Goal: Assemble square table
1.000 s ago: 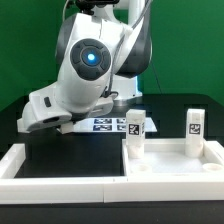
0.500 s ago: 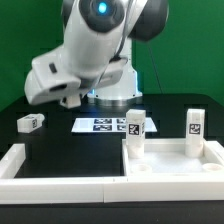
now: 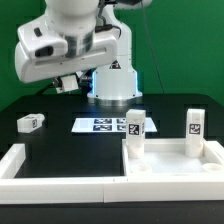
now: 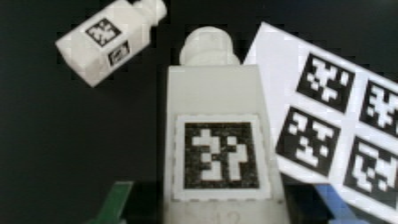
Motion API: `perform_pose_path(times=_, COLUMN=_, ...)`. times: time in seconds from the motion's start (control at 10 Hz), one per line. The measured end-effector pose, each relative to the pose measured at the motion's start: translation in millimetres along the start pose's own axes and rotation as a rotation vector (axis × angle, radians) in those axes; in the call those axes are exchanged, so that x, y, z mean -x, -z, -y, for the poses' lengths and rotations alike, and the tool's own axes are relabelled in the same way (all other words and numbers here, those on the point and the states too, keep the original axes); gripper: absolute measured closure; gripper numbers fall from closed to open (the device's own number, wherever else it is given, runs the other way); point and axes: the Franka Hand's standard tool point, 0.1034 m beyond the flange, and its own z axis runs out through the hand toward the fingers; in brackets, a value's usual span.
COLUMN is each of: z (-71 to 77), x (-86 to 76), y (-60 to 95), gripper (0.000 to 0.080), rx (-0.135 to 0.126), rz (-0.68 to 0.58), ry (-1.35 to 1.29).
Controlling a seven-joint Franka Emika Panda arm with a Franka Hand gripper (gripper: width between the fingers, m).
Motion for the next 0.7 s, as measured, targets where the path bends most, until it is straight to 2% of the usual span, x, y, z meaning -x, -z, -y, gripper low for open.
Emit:
perform_pose_path(times=0.1, z=12.0, x=-16.7, y=23.9, gripper=0.0508, rx=-0.01, rz=-0.079, ry=-0.005)
perform_pose_path(times=0.2, z=16.8, x=-33.8, y=59.7, gripper=0.0508, rx=-0.006, rz=-0.18, ry=-0.03)
perform_pose_path(times=0.3, z=17.0, x=-39.7, y=80.8, gripper=0.0508, rx=0.006, rz=-0.216, ry=-0.039)
perform_pose_path(times=0.4, z=9.0, x=-42.2, y=91.2, gripper=0.0508, rx=0.031, rz=-0.288, ry=-0.021)
perform_pose_path(times=0.6, z=8.0, x=-39.6, y=84.5, gripper=0.0508, rx=0.044, rz=-0.4, ry=-0.029)
perform_pose_path(times=0.7, z=5.9, x=-44.9, y=87.4, gripper=0.0508, rx=0.064, rz=-0.486, ry=-0.038)
